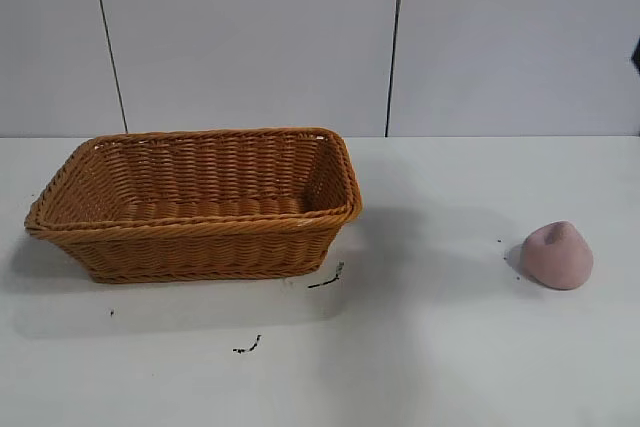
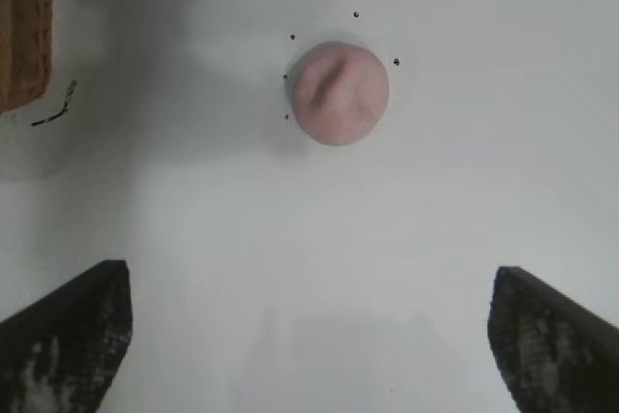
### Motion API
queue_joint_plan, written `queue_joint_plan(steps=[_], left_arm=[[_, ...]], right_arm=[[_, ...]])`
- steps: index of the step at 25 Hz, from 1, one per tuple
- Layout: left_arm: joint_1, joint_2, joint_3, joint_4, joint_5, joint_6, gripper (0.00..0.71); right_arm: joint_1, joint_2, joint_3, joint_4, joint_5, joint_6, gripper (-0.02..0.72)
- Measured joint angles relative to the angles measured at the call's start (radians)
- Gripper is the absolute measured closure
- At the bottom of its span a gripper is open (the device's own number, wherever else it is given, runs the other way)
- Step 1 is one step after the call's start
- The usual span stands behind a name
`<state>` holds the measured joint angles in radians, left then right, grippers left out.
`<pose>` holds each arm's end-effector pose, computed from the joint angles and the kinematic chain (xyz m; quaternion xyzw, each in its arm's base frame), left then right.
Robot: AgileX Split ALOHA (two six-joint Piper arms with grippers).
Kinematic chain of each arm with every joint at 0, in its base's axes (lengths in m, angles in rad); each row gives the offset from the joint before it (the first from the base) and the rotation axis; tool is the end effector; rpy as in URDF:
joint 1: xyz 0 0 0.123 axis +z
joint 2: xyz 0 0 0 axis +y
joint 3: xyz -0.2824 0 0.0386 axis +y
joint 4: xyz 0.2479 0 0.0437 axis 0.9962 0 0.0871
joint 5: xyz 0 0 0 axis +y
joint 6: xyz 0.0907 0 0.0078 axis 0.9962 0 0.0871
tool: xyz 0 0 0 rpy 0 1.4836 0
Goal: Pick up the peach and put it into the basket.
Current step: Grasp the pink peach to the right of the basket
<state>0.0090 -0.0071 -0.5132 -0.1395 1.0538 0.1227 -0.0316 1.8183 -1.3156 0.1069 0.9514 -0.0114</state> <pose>-0.0076 -0.0111 0.2820 0.0511 0.8425 -0.0345 0.5352 0.3634 -0.0036 0.2174 0.0365 0.9931 0.0442 0.1026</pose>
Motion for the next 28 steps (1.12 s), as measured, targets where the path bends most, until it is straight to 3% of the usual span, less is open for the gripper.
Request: queue_joint_plan(steps=[6,12,14,16,21,22,28], left_arm=[[0.0,0.0,0.0,0.0,0.0,0.0,0.016],[0.0,0.0,0.0,0.0,0.0,0.0,0.016],[0.0,0.0,0.0,0.0,0.0,0.0,0.016],[0.0,0.0,0.0,0.0,0.0,0.0,0.016],[0.0,0.0,0.0,0.0,0.0,0.0,0.016],[0.0,0.0,0.0,0.0,0.0,0.0,0.016],[0.0,0.0,0.0,0.0,0.0,0.0,0.016]], right_arm=[[0.0,0.157,0.0,0.0,-0.098,0.0,0.008],[0.0,0.218,0.0,0.0,-0.148,0.0,0.026],[0.0,0.221,0.0,0.0,-0.151,0.0,0.098],[0.0,0.222,0.0,0.0,-0.152,0.0,0.218],[0.0,0.222,0.0,0.0,-0.147,-0.01,0.682],[0.0,0.222,0.0,0.0,-0.146,-0.015,0.717],[0.0,0.186,-0.026,-0.001,-0.114,-0.038,0.722]])
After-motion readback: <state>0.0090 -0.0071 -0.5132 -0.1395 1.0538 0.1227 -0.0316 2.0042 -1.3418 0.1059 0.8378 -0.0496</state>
